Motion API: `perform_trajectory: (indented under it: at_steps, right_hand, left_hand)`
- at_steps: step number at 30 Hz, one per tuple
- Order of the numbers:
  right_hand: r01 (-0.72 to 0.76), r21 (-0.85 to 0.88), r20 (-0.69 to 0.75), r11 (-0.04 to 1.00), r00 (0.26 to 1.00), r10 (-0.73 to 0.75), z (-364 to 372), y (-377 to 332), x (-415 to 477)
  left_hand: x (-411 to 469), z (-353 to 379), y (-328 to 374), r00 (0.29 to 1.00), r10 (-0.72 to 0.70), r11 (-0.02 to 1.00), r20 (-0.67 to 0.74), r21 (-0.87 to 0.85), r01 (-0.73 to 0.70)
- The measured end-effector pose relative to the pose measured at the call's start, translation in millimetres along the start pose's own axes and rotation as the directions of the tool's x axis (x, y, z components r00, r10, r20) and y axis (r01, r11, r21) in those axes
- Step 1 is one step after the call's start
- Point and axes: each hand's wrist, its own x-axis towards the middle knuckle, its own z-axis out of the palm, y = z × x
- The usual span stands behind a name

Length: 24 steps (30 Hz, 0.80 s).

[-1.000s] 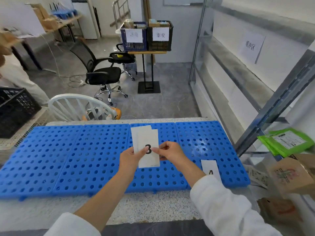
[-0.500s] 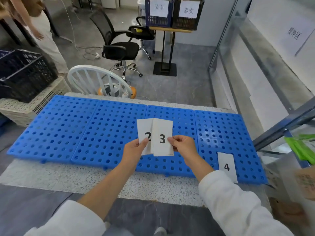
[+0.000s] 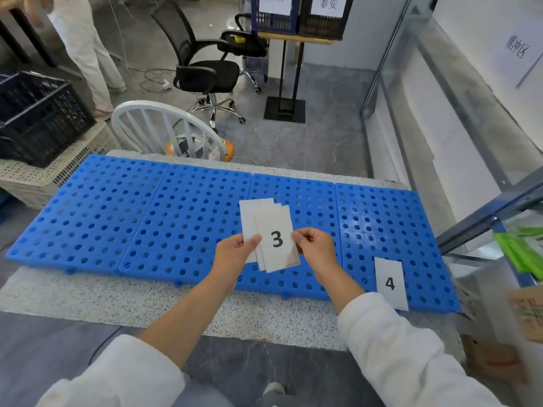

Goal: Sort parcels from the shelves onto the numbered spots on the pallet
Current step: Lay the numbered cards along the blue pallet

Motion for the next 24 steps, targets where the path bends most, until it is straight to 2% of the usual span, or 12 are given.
perform_trajectory:
  at_steps: [5,9,14,24]
  right_hand:
    - [-0.034,-0.042,-0.150,0.999,0.988,0.028,-14,10,10]
    - [-0.136,-0.096,-0.214,0.986,0.970,0.113,-29,36,19]
    - [-0.216,-0.202,-0.197,0.955,0.964,0.176,-30,77,14]
    - [-0.220,-0.346,-0.156,0.912,0.972,0.175,-21,96,6]
  left_hand:
    - [5,-1,-4,1.000,-0.019,0.999,-0.018,-0.046,0.018]
    - [6,-4,-3,0.999,-0.019,0.998,-0.034,-0.056,0.017]
    - [3,-11,-11,0.998,-0.039,0.998,-0.056,-0.041,0.037]
    - [-3,-11,-13,0.996,-0.039,0.999,-0.077,0.006,0.039]
